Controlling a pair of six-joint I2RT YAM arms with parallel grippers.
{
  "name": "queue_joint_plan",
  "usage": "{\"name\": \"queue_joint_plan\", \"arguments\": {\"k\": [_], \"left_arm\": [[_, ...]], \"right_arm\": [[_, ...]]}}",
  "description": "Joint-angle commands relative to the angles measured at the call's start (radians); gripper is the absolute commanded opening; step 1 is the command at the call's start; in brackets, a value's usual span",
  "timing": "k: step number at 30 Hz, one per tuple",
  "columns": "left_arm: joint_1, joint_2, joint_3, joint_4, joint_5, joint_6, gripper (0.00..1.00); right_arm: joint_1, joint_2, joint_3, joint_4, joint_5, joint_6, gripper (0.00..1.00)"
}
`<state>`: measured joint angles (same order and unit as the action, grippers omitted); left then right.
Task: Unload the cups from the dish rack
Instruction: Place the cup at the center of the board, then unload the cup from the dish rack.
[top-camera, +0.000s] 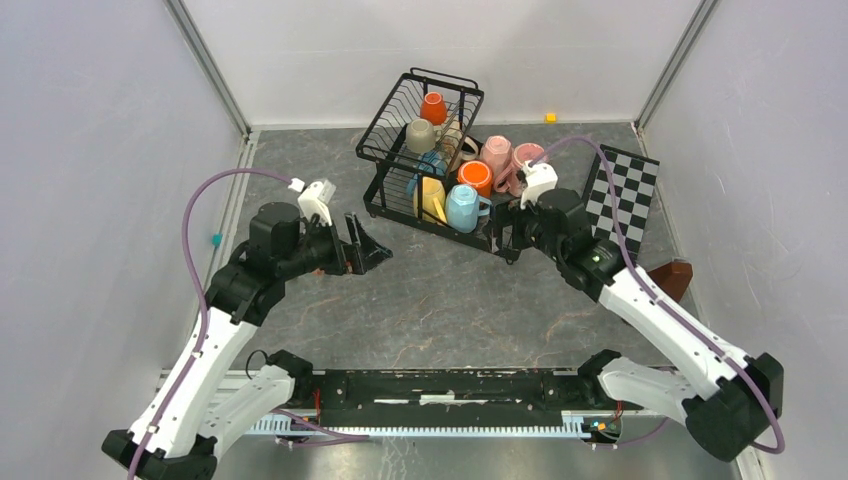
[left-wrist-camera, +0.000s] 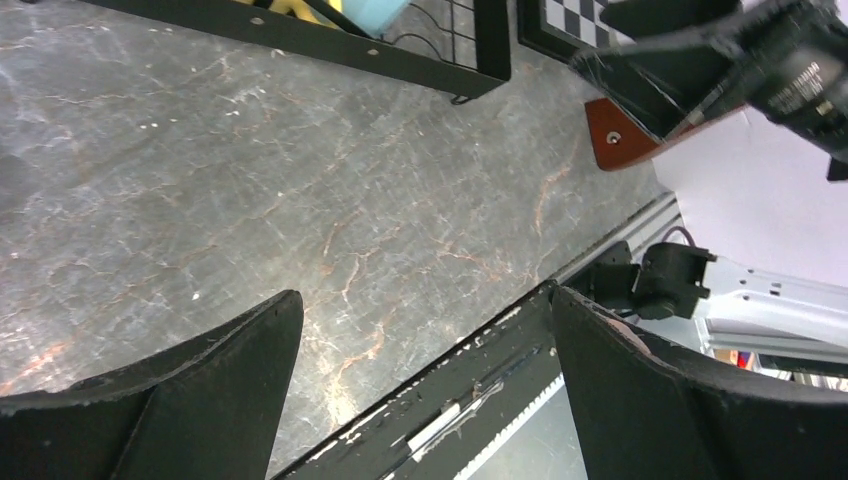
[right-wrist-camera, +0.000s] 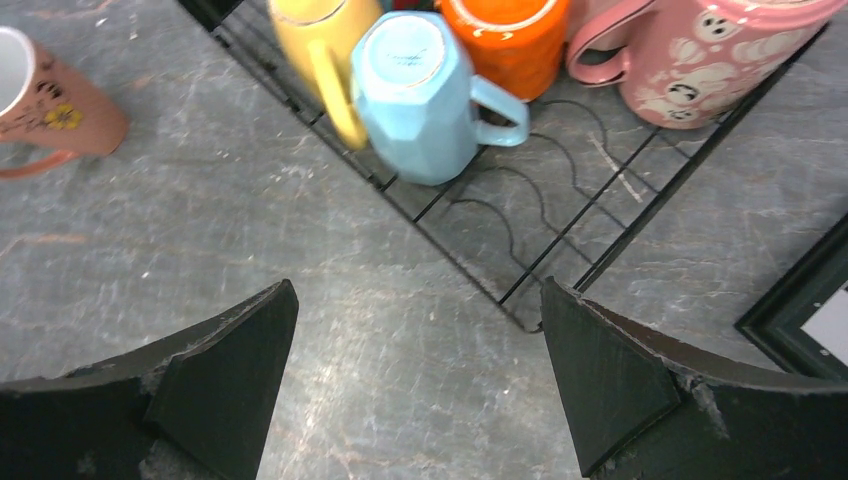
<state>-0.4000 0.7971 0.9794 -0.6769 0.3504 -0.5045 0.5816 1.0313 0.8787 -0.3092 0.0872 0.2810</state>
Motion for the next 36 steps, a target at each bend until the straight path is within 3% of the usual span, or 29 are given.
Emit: {"name": "queue_joint_plan", "arguments": {"k": [1, 6, 12, 26, 36], "left_arm": [[-0.045, -0.008, 0.001, 0.064, 0.021, -0.051, 1.0], [-0.062, 0.001, 0.013, 0.064, 0.026, -0.039, 1.0], [-0.066, -0.002, 0.01, 0.056, 0.038, -0.04, 1.0], [-0.068, -0.018, 0.01, 0.029, 0.03, -0.05, 1.0], [-0.069, -0.016, 0.01, 0.024, 0.032, -0.055, 1.0]], "right_arm": [[-0.031, 0.079, 0.085, 0.064, 0.086, 0.009, 0.98], [-0.127, 0.197, 0.071, 0.191, -0.003, -0.046, 0.98], [-0.236, 0.356, 0.096, 0.215, -0.041, -0.01, 0.98], [-0.244, 0.576, 0.215, 0.312, -0.123, 0.065, 0.98], [-0.248, 0.651, 0.226, 0.362, -0.115, 0.176, 0.9]]}}
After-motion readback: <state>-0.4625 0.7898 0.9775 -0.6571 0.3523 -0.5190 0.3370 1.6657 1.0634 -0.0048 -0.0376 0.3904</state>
